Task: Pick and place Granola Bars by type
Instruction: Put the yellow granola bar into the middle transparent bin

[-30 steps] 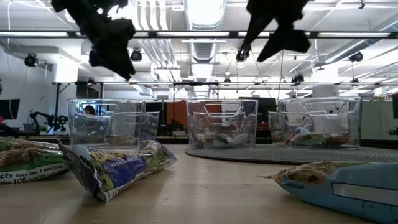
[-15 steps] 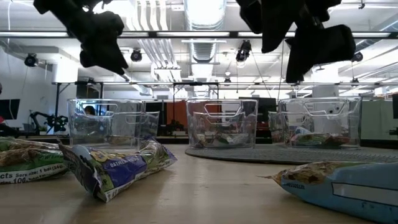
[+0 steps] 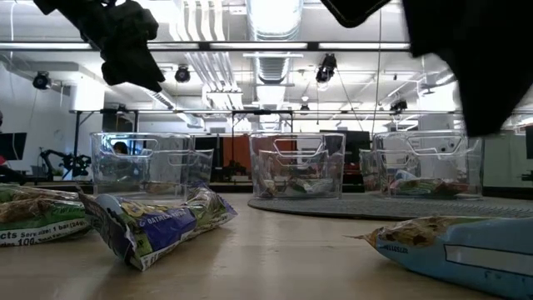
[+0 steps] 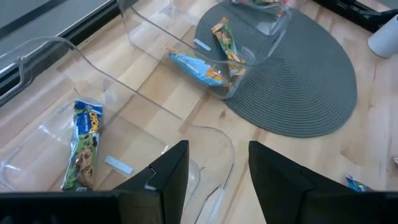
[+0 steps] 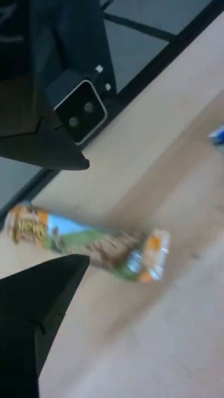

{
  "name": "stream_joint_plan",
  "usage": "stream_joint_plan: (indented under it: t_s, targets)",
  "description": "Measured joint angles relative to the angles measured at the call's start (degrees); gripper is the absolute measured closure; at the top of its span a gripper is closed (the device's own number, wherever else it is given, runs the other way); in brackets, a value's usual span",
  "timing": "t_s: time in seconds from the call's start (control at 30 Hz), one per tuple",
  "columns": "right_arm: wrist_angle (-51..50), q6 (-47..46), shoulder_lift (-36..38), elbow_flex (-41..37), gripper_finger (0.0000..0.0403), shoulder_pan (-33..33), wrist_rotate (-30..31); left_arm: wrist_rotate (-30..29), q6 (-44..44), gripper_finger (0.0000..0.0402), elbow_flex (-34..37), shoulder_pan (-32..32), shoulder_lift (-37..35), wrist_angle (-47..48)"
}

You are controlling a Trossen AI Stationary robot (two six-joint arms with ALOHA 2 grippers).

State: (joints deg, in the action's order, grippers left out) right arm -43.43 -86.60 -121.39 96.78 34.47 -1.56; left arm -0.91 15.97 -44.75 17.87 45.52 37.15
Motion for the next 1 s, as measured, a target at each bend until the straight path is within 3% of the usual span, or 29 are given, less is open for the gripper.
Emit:
stream_joint_plan:
  t_s: [0.33,0.53,1.0]
  targets:
    - [-20.02,-10.39,-8.78,12.88,0.0179,4.43,0.03,0.07,-0.68,0.0252,0.04,-0.37,-1.59,2.11]
    - [-19.99,-5.65,-11.35,17.52,0.0179,4.62,-0.22,0.11,0.21,0.0252,0.04,-0.7,-1.97,2.4]
    - [-19.17,-7.73,-15.4,16.86,0.0179,4.78,-2.6,0.07,2.1,0.0252,0.04,-1.41,-2.02,2.38]
